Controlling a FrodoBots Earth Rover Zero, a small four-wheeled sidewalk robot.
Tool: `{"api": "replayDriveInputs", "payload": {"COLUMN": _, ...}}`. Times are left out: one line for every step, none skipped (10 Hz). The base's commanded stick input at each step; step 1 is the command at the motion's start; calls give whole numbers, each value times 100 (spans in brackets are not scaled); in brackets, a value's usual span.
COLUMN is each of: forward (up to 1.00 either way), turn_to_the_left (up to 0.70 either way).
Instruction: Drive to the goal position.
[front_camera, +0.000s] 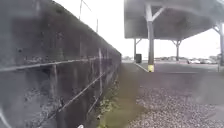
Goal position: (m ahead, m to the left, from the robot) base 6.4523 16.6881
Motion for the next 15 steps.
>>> {"api": "replayDriveInputs", "payload": {"forward": 70, "turn_to_the_left": -34}}
{"api": "replayDriveInputs", "payload": {"forward": 70, "turn_to_the_left": -34}}
{"api": "replayDriveInputs", "payload": {"forward": 70, "turn_to_the_left": -34}}
{"api": "replayDriveInputs", "payload": {"forward": 70, "turn_to_the_left": -34}}
{"api": "replayDriveInputs", "payload": {"forward": 70, "turn_to_the_left": -34}}
{"api": "replayDriveInputs", "payload": {"forward": 70, "turn_to_the_left": -34}}
{"api": "replayDriveInputs", "payload": {"forward": 70, "turn_to_the_left": -32}}
{"api": "replayDriveInputs", "payload": {"forward": 70, "turn_to_the_left": -19}}
{"api": "replayDriveInputs", "payload": {"forward": 70, "turn_to_the_left": -8}}
{"api": "replayDriveInputs", "payload": {"forward": 70, "turn_to_the_left": 1}}
{"api": "replayDriveInputs", "payload": {"forward": 70, "turn_to_the_left": 1}}
{"api": "replayDriveInputs", "payload": {"forward": 70, "turn_to_the_left": 1}}
{"api": "replayDriveInputs", "payload": {"forward": 70, "turn_to_the_left": 1}}
{"api": "replayDriveInputs", "payload": {"forward": 70, "turn_to_the_left": 16}}
{"api": "replayDriveInputs", "payload": {"forward": 70, "turn_to_the_left": 36}}
